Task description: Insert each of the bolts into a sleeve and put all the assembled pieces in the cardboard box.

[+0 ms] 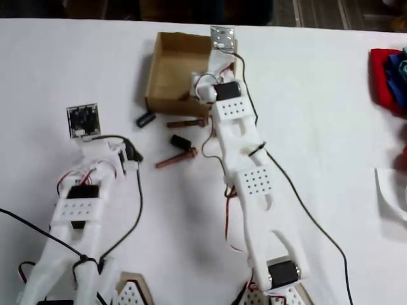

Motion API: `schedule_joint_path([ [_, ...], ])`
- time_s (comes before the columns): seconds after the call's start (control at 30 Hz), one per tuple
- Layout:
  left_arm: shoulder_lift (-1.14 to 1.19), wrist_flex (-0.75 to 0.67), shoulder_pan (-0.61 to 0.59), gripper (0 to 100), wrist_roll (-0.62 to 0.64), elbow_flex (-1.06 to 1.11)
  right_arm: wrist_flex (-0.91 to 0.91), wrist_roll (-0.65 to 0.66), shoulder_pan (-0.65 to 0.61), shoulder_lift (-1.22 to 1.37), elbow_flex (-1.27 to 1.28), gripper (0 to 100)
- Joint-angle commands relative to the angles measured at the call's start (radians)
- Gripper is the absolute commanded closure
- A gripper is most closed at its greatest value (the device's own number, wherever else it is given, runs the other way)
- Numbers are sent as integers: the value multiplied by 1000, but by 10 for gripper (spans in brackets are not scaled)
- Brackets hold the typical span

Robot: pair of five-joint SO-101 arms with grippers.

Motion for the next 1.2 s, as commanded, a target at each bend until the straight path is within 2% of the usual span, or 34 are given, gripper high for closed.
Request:
schedule_joint_path([
  [0.0,-20,-21,3,816,-6,-5,168,8,19,-182,-38,974],
  [0.13,-29,-18,-18,816,-2,-12,394,8,15,-263,-37,974],
  [0.27,-29,-12,-110,816,2,-33,555,11,13,-318,-37,974],
  [0.37,-29,15,-192,816,3,-65,648,106,-27,-358,-25,976],
  [0.5,-29,48,-292,816,3,-102,647,301,-91,-444,60,976],
  [0.77,-29,38,-416,816,3,-124,625,463,-259,-690,640,974],
  [0.93,-29,40,-417,816,3,-128,541,562,-243,-628,740,969],
  [1.07,-29,40,-417,816,3,-128,513,671,-239,-553,740,859],
  [1.17,-28,40,-416,816,2,-127,478,680,-239,-519,740,803],
])
